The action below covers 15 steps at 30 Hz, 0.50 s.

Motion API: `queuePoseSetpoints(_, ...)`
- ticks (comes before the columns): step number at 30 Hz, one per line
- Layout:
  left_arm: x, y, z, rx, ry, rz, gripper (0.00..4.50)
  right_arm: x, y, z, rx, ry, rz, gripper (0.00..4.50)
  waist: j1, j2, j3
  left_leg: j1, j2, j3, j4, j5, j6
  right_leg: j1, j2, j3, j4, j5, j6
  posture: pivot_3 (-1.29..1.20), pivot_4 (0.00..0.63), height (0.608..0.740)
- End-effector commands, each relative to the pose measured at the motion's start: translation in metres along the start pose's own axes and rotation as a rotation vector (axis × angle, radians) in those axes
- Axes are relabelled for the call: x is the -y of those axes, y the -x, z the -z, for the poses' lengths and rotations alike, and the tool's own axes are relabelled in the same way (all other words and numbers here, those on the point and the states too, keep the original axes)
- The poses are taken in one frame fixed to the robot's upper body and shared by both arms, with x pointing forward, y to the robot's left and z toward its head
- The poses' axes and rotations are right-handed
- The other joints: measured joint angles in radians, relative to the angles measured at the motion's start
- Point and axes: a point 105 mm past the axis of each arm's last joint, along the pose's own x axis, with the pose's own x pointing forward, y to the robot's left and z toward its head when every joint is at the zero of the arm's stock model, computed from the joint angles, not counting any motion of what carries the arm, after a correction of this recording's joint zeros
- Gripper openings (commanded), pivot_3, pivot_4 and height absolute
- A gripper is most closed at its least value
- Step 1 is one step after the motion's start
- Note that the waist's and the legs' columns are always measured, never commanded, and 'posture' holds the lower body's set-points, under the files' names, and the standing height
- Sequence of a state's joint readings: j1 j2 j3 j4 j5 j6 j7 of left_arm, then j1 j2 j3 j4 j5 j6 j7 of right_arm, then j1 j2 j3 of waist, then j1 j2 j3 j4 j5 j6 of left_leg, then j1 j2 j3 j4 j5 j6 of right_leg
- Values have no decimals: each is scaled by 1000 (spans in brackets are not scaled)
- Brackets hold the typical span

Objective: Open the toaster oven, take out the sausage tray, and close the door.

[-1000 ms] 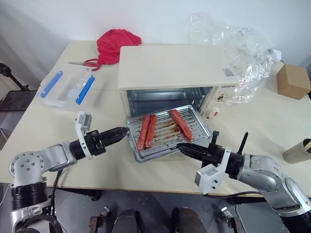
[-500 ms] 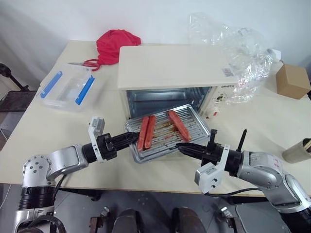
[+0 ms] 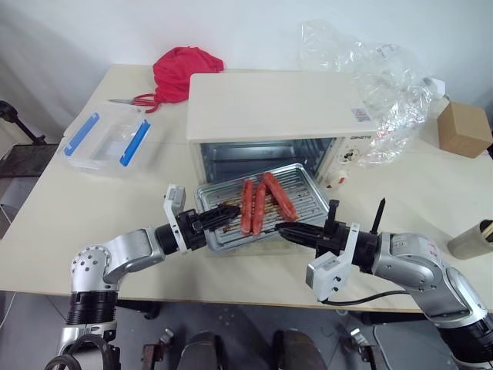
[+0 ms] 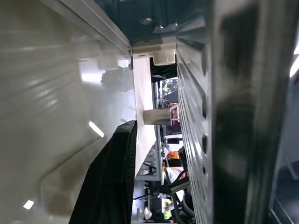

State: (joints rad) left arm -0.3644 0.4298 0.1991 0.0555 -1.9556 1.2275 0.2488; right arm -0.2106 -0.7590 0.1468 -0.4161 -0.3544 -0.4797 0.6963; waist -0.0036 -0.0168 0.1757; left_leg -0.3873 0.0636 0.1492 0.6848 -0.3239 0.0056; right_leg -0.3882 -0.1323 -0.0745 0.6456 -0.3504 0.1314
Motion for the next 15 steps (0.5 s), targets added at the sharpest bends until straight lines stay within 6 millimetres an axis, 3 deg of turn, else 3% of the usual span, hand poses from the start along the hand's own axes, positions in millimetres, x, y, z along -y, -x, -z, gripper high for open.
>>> queuePoseSetpoints(1,10,-4,-3,7,-8,44,1512,11,-1,-12,63,21,46,0,0,0,0,0,0,0,0,0,0,0,0,0,0,0,0,0,150,740)
queuePoseSetpoints(8,13,-1,-4,16,-8,75,31,11,0,-11,69,20,38,0,1,0,0,0,0,0,0,0,0,1,0,0,0,0,0,0,150,740)
queuePoseSetpoints(15,10,4,-3,65,12,82,31,10,3,-6,57,-17,29,0,0,0,0,0,0,0,0,0,0,1,0,0,-1,0,0,0,150,740)
